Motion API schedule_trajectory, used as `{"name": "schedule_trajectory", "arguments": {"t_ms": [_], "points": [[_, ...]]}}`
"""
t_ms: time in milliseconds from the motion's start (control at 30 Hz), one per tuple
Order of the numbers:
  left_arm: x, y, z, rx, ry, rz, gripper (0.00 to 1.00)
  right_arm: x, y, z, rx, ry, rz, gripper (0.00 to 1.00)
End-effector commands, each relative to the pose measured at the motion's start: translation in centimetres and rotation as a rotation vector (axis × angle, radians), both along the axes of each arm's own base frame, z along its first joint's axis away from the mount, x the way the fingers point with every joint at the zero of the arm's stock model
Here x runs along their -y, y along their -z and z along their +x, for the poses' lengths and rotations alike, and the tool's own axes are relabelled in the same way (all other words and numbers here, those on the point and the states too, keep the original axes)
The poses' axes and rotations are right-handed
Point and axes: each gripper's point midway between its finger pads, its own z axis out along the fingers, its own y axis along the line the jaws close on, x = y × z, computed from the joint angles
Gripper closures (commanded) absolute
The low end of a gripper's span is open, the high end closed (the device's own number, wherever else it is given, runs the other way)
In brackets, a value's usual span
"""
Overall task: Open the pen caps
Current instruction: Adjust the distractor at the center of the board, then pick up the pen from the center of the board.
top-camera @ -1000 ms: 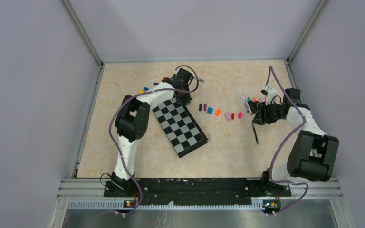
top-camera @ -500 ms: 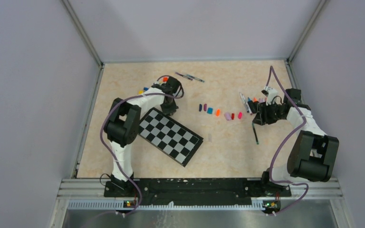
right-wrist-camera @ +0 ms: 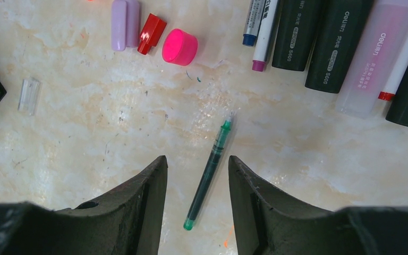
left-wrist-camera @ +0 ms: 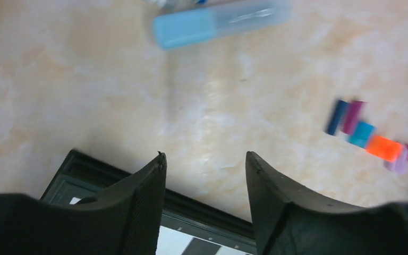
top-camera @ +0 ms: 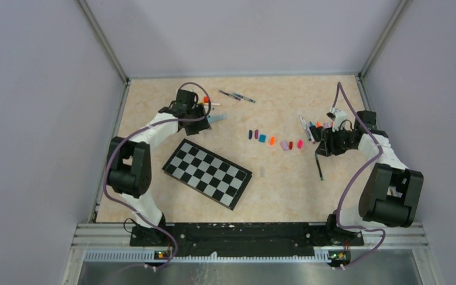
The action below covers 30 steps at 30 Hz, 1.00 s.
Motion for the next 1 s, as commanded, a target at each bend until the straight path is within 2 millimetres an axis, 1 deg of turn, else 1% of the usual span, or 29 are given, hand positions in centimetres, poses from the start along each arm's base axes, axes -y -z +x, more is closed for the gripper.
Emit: {"name": "schedule_trajectory", "arguments": {"t_ms": [0,33,67,133,167,200,233,267,333,433,533,667,800,967], "points": [[3.8,-9.6,3.7,0.452,0.27,-0.156,0.33,0.2,-0.8,0.2,0.037,-0.009,0.003,0.55],[4.0,-10.2,3.9,0.49,0.304,-0.16,0.29,0.2,-0.8,0.2,0.037,-0.008,0.002,0.55],[4.2,-10.6,4.3,0.508,0.33,-0.159,0.27,0.2,-0.8,0.2,0.037,-0.009,0.003,0.55],[4.8,-11.1,5.3,0.512,0.418,-0.153,0.28,0.2,-0.8,0.2,0.037,-0.008,0.004,0.55],[5.4,-10.8,5.6,0.497,0.495,-0.149,0.3,0.2,-0.8,0.2,0.037,-0.01,0.003,0.55],[6.1,-11.3,5.9,0.51,0.595,-0.147,0.35,0.2,-0.8,0.2,0.038,-0.009,0.003,0.55],[6.7,-11.0,5.8,0.509,0.695,-0.145,0.38,0.2,-0.8,0.2,0.036,-0.011,0.003,0.55],[7.3,-10.6,5.8,0.509,0.79,-0.141,0.4,0.2,-0.8,0.2,0.038,-0.01,0.002,0.55],[7.2,-10.6,6.6,0.549,0.892,-0.068,0.4,0.2,-0.8,0.2,0.036,-0.01,0.001,0.55],[6.2,-9.3,7.9,0.579,0.967,0.063,0.39,0.2,-0.7,0.1,0.034,-0.01,0.002,0.55],[5.9,-8.6,8.9,0.601,1.009,0.122,0.38,0.2,-0.5,0.1,0.027,-0.009,0.001,0.55],[6.6,-7.5,10.0,0.615,1.049,0.122,0.37,0.3,-0.2,0.1,0.015,-0.008,0.001,0.55],[7.3,-6.0,10.7,0.62,1.095,0.118,0.38,0.3,0.0,0.1,0.011,-0.007,-0.003,0.55],[7.6,-3.9,11.0,0.623,1.186,0.226,0.38,0.4,0.2,0.1,0.004,-0.006,-0.003,0.55]]}}
